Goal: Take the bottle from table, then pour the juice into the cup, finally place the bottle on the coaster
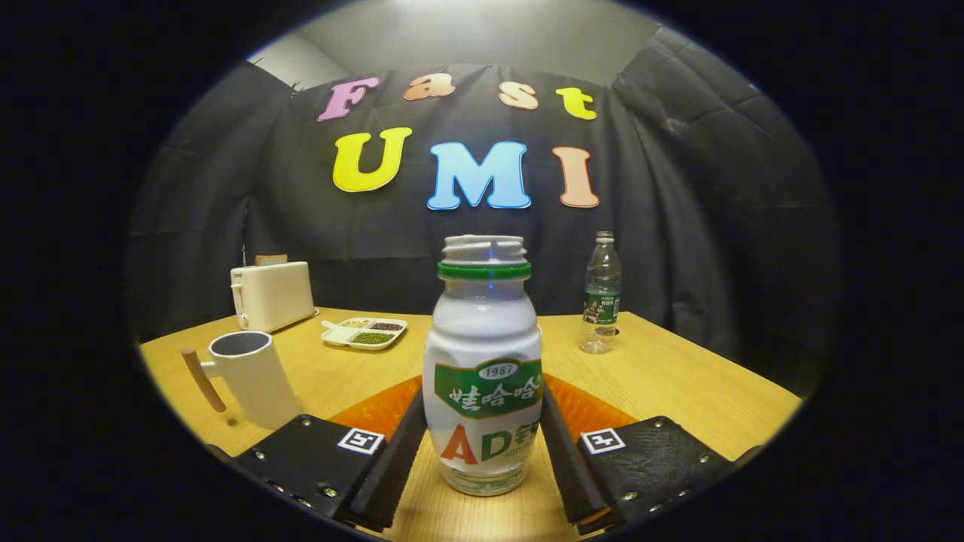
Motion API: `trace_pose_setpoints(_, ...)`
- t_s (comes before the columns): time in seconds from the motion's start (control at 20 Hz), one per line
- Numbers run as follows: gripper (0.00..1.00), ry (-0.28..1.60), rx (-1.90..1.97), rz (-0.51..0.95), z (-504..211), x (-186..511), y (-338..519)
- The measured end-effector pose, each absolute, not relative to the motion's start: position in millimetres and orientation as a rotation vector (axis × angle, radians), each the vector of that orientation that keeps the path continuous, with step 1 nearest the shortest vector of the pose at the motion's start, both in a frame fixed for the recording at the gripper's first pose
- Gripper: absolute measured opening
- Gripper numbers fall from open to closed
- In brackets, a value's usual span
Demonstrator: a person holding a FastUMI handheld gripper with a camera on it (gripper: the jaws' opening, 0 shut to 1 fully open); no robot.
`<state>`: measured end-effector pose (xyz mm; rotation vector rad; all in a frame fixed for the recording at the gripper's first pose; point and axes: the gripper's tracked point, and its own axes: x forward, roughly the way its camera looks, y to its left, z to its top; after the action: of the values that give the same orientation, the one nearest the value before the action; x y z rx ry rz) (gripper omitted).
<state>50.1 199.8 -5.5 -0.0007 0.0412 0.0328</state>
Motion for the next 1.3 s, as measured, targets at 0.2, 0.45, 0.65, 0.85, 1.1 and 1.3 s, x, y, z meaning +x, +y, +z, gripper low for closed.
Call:
trace_pose_setpoints(0.2, 0.75, 0.032, -0.005, 0.034, -4.7, 53.2, 201.8)
trace_pose_setpoints(0.45, 0.75, 0.039, -0.042, 0.068, -0.8, 54.5, 210.7)
trace_pose_setpoints(0.65, 0.75, 0.023, -0.123, 0.091, 10.8, 51.7, 219.0)
trace_pose_setpoints(0.85, 0.75, 0.018, -0.205, 0.137, 20.7, 48.9, 231.6)
trace_pose_setpoints(1.1, 0.75, 0.028, -0.296, 0.185, 26.3, 49.1, 247.7)
trace_pose_setpoints(1.3, 0.75, 0.036, -0.379, 0.222, 26.4, 50.6, 262.2)
